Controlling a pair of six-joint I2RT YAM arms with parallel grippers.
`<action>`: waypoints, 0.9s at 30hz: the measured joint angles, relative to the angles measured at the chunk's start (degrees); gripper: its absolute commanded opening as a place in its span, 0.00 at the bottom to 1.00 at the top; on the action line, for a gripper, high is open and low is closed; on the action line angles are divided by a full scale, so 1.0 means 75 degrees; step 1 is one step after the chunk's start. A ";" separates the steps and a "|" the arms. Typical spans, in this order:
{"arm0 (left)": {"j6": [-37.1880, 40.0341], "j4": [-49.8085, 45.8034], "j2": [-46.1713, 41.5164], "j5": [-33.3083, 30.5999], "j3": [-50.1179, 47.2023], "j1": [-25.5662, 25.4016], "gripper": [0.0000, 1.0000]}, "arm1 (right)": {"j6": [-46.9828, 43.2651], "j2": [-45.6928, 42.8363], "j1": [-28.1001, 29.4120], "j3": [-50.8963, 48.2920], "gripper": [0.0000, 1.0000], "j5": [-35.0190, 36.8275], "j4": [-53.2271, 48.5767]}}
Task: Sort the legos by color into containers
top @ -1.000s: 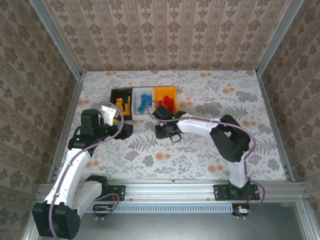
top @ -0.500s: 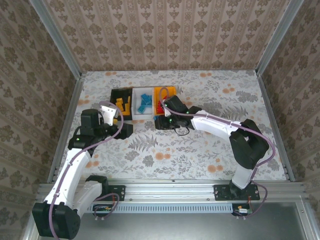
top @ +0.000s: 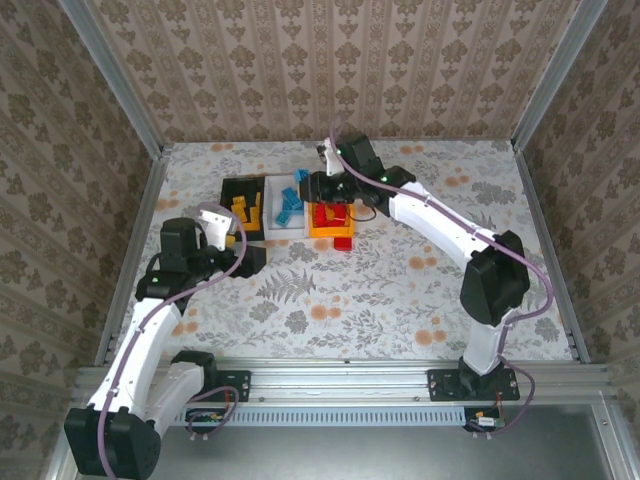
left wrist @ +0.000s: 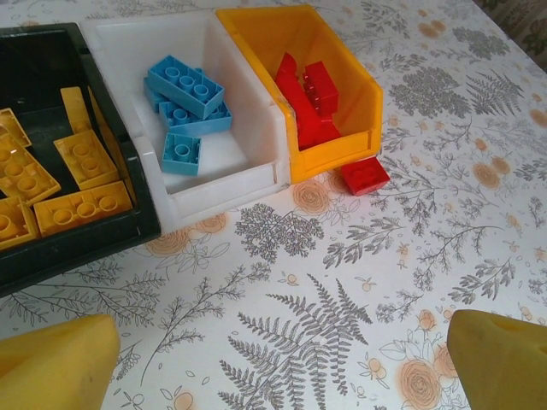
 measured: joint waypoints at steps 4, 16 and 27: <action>0.0003 0.0143 -0.0140 0.0006 -0.0087 0.0003 1.00 | -0.0061 0.0635 -0.0064 0.0772 0.28 -0.0102 -0.0248; 0.0009 0.0268 -0.0201 0.0058 -0.0122 0.0000 1.00 | -0.0172 0.2241 -0.0073 0.2174 0.28 -0.0172 -0.1139; 0.0055 0.0274 -0.0213 0.0085 -0.0134 0.0000 1.00 | -0.0125 0.3241 -0.0079 0.2736 0.49 -0.0172 -0.1393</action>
